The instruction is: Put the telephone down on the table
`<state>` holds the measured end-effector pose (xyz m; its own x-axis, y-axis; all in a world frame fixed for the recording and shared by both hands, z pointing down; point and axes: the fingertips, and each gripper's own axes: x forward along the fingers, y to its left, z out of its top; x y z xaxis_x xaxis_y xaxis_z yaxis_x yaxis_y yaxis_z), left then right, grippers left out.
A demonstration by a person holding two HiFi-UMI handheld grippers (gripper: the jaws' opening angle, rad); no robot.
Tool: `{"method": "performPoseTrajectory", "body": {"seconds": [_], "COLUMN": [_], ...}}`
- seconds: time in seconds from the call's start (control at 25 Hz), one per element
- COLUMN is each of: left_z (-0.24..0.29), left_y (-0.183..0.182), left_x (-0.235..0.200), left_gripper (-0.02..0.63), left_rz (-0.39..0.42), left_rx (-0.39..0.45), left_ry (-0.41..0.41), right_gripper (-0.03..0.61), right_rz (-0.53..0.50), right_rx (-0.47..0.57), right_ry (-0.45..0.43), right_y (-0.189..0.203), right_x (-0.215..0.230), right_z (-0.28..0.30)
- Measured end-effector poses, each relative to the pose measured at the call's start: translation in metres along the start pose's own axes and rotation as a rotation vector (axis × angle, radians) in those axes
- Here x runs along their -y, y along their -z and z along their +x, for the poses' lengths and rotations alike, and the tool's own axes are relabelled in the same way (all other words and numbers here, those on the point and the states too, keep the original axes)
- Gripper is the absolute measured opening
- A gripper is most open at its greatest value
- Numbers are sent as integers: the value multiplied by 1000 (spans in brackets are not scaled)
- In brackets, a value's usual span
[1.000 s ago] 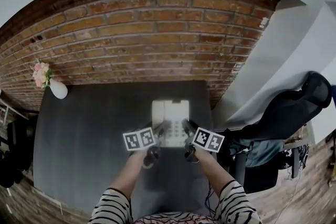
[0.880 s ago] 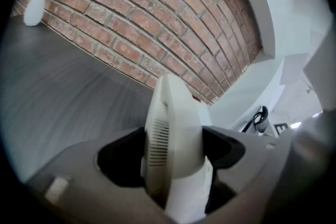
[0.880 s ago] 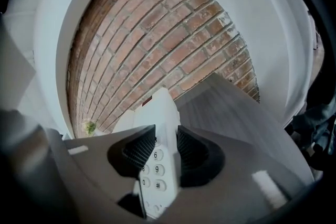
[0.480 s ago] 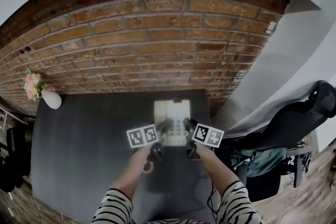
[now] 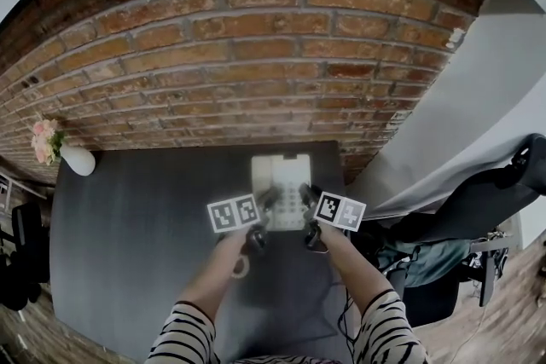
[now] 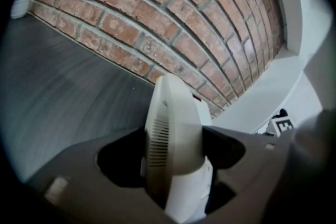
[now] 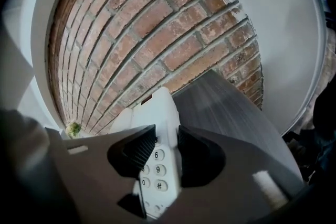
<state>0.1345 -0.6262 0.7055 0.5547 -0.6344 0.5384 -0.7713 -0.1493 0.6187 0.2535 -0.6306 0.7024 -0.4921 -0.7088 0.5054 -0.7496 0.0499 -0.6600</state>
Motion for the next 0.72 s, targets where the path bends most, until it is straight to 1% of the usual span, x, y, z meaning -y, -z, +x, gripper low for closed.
{"method": "performPoseTrajectory", "body": {"seconds": [0.16,0.32,0.56,0.64,0.72], "left_z": [4,4,4,3,3], "left_y": [-1,-1,2,2,2], "left_x": [-1,-1,0,0,2], "left_gripper": [330,331,334,336,341], "left_rz": [6,17,66,92,118], "left_rx": [4,4,-4,-3,8], "left_ry": [-22,-27,-19,-11,1], "right_gripper": [126,126,136,164,167], "right_rz": [1,-9,-75,-88,-100], "right_rx": [-4,-2,0,-2,1], "right_ry": [-11,-14,-10,-10,-9], "right_y": [-2,-2,0,0,1], "right_x": [2,1,-1,-2,-2], "right_z": [3,4,3,4,3]}}
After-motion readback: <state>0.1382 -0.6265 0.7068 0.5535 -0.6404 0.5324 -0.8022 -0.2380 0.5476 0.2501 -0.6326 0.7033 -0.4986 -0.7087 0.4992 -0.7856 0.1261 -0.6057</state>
